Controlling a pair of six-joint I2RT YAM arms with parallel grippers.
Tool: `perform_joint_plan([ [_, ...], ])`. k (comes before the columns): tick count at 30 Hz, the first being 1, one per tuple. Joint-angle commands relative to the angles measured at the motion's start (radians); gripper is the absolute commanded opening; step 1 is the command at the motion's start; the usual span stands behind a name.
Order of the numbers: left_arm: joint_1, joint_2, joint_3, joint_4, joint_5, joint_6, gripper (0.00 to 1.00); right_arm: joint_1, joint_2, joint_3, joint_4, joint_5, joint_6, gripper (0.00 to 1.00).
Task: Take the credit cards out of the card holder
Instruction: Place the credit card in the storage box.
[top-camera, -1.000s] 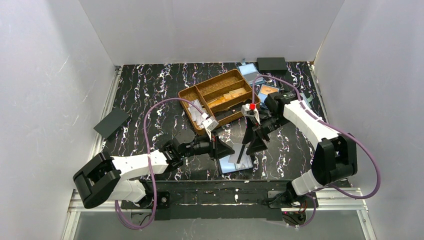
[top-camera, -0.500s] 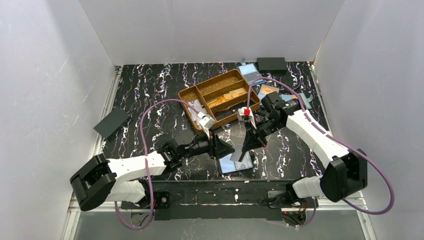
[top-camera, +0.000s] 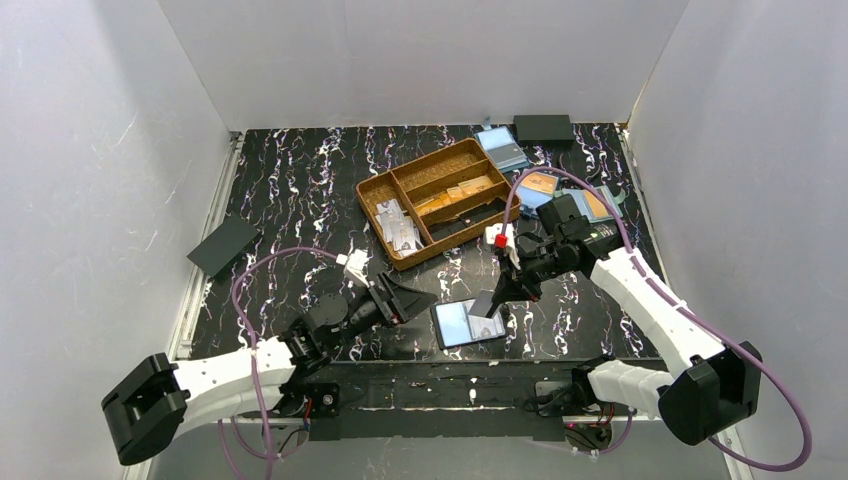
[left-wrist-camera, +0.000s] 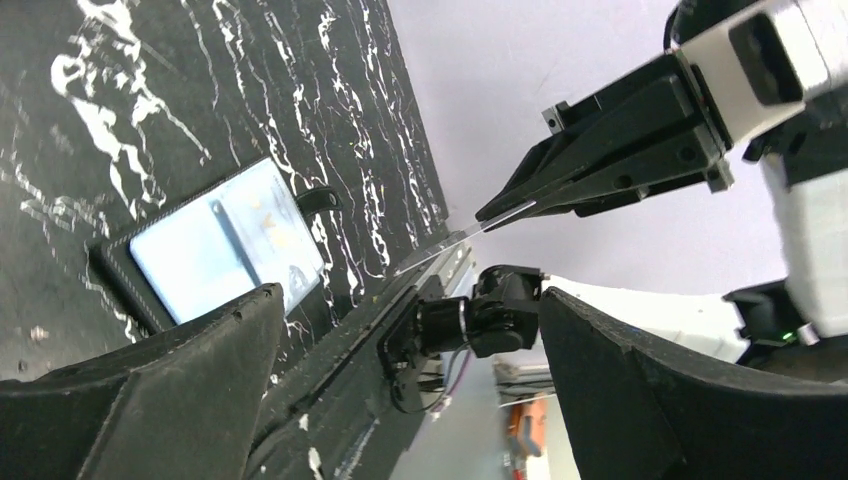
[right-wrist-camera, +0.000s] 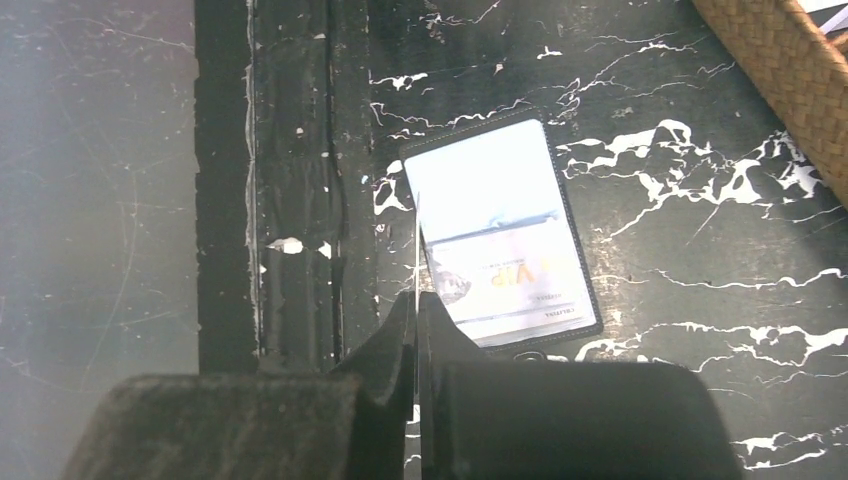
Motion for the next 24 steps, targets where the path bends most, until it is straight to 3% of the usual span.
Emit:
perform_joint_plan([
  [1, 0.005, -0.066, -0.064, 0.014, -0.07, -0.203, 0.98, 0.004, -0.024, 0.004, 0.03, 0.011, -0.058, 0.01],
  [6, 0.005, -0.084, -0.067, 0.015, -0.046, -0.273, 0.98, 0.004, -0.045, 0.043, 0.01, 0.048, -0.2, 0.01],
  [13, 0.004, 0.036, -0.028, 0.015, -0.042, -0.538, 0.98, 0.004, -0.035, 0.127, -0.117, 0.063, -0.451, 0.01],
  [24, -0.002, 0.226, 0.122, 0.015, 0.081, -0.681, 0.95, 0.003, -0.055, 0.133, -0.128, 0.059, -0.501, 0.01],
])
